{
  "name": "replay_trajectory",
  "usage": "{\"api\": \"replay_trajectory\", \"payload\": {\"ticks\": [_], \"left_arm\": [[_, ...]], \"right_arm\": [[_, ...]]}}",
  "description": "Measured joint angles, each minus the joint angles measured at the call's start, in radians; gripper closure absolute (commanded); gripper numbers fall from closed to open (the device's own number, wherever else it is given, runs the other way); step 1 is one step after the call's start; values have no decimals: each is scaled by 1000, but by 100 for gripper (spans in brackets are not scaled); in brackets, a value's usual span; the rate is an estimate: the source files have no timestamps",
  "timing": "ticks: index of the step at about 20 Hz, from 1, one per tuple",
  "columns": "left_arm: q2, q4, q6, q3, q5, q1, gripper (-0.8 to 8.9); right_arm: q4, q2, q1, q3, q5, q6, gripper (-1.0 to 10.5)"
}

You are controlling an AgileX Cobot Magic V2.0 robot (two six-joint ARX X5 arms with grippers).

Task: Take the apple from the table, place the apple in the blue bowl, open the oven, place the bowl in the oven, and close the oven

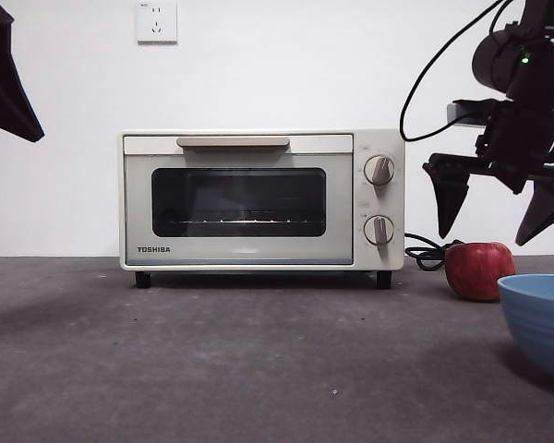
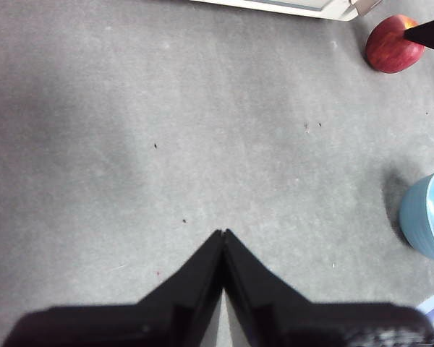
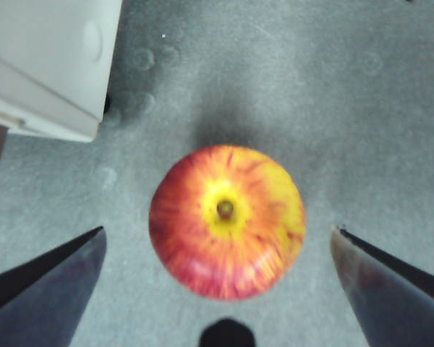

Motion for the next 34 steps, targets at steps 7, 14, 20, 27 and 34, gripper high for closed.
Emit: {"api": "replay_trajectory", "payload": {"ticks": [7, 14, 20, 27, 34], "left_arm": [[0, 0, 3, 0, 0, 0, 817], [0, 0, 3, 0, 0, 0, 818], [0, -3, 3, 0, 0, 0, 817], [0, -26, 7, 0, 0, 0, 818], [0, -11, 10, 0, 0, 0, 818]], "right_arm": [[22, 90, 0, 18, 2, 0, 348], [70, 119, 0, 19, 3, 0, 895], [42, 118, 0, 25, 29, 1, 960], [-195, -84, 2, 24, -95, 1, 958], [-449, -350, 111, 12, -114, 0, 958]]}}
